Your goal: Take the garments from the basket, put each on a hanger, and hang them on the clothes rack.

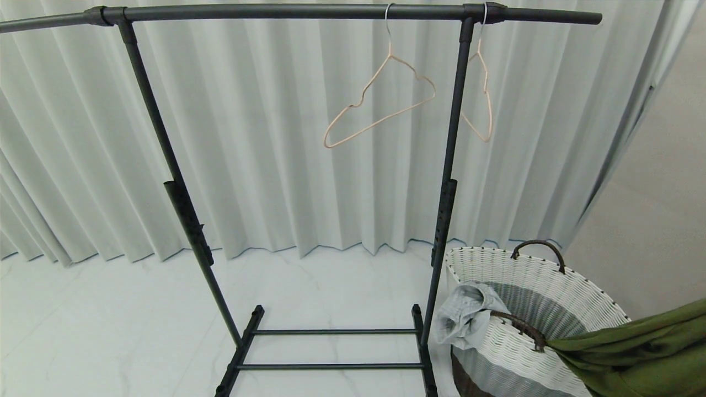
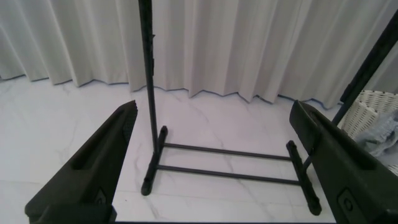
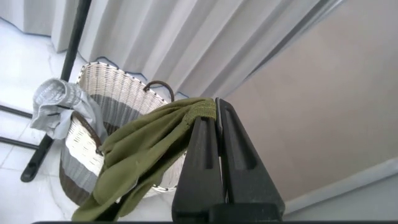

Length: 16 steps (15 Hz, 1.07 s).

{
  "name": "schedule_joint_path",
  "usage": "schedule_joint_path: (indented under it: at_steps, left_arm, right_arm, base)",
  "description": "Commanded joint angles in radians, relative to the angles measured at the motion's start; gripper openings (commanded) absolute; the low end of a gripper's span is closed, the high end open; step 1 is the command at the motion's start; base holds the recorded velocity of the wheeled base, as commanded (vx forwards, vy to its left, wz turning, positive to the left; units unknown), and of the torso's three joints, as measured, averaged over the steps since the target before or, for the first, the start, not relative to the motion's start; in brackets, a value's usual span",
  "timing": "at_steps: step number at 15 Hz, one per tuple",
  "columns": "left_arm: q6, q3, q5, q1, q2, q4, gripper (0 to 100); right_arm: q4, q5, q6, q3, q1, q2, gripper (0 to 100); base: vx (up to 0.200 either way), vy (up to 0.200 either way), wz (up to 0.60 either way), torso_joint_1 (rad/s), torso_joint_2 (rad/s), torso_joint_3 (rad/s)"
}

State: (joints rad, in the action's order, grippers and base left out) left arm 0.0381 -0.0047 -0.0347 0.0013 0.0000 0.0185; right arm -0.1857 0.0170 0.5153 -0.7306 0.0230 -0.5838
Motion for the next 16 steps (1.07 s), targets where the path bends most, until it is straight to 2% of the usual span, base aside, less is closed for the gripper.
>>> schedule_joint_path:
  at_steps: [1, 9, 12, 16]
  left_arm:
    - [0.002, 0.000, -0.001, 0.000, 0.002, 0.000, 100]
    - [-0.001, 0.000, -0.001, 0.000, 0.002, 0.000, 100]
    - [-0.001, 0.000, -0.001, 0.000, 0.002, 0.000, 100]
    - [-0.006, 0.002, -0.001, 0.000, 0.002, 0.000, 100]
  right_arm:
    - [0.000, -0.002, 0.002, 0.002, 0.000, -0.007, 0]
    - [0.005, -0.006, -0.003, 0.007, 0.005, -0.028, 0]
    - [0.012, -0.014, -0.003, 0.002, 0.025, -0.064, 0]
    - [0.120, -0.012, -0.041, -0.039, 0.124, -0.163, 0]
  base:
    - [0.000, 0.200, 0.00, 0.002, 0.01, 0.002]
    - [0.000, 0.200, 0.00, 0.001, 0.00, 0.000]
    - [0.000, 0.000, 0.00, 0.000, 0.00, 0.000]
    - [0.000, 0.000, 0.00, 0.000, 0.00, 0.000]
